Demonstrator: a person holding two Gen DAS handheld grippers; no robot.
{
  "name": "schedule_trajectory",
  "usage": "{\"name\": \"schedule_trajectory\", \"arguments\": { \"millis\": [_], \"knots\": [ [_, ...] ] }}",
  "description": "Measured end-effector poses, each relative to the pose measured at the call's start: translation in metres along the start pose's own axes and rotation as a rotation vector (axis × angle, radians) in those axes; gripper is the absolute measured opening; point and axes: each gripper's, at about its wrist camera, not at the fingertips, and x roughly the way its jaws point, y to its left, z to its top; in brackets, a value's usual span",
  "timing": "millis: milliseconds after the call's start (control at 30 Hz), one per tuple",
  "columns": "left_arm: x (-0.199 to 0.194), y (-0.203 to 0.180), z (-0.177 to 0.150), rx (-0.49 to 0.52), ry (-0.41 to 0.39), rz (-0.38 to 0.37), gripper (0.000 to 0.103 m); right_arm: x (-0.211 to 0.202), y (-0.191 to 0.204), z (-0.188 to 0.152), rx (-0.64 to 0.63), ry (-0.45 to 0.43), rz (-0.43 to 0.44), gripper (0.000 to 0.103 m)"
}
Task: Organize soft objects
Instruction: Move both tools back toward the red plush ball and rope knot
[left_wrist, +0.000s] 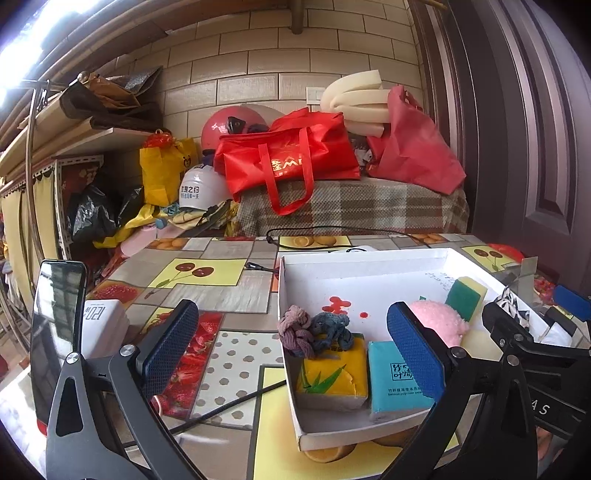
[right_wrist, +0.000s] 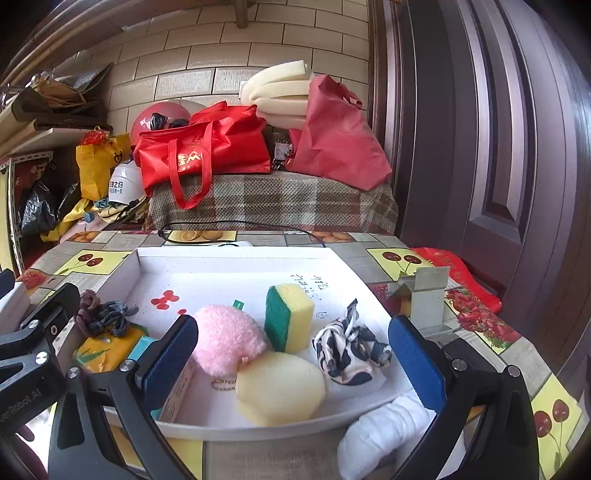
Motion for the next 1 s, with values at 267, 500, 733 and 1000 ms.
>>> {"name": "schedule_trajectory", "arguments": {
  "millis": [267, 500, 733, 1000],
  "knots": [
    [-0.014, 0.001, -0.005, 0.009, 0.001, 0.005, 0.103, -0.018, -0.002, -0.006, 0.01, -0.01, 0.013, 0.103],
    [-0.027, 0.0, -0.009, 0.018, -0.004, -0.004, 0.103, -0.033, -0.008, -0.013, 0.034, -0.021, 0.044, 0.103],
    [-0.035, -0.003, -0.012, 0.029, -0.004, 0.004, 0.103, -0.049, -0.01, -0.02, 0.013, -0.002, 0.075, 0.103],
    [-0.044, -0.006, -0.015, 0.042, -0.003, 0.008, 0.103, -0.058, -0.02, -0.026, 0.044, 0.012, 0.077, 0.103]
  ]
}}
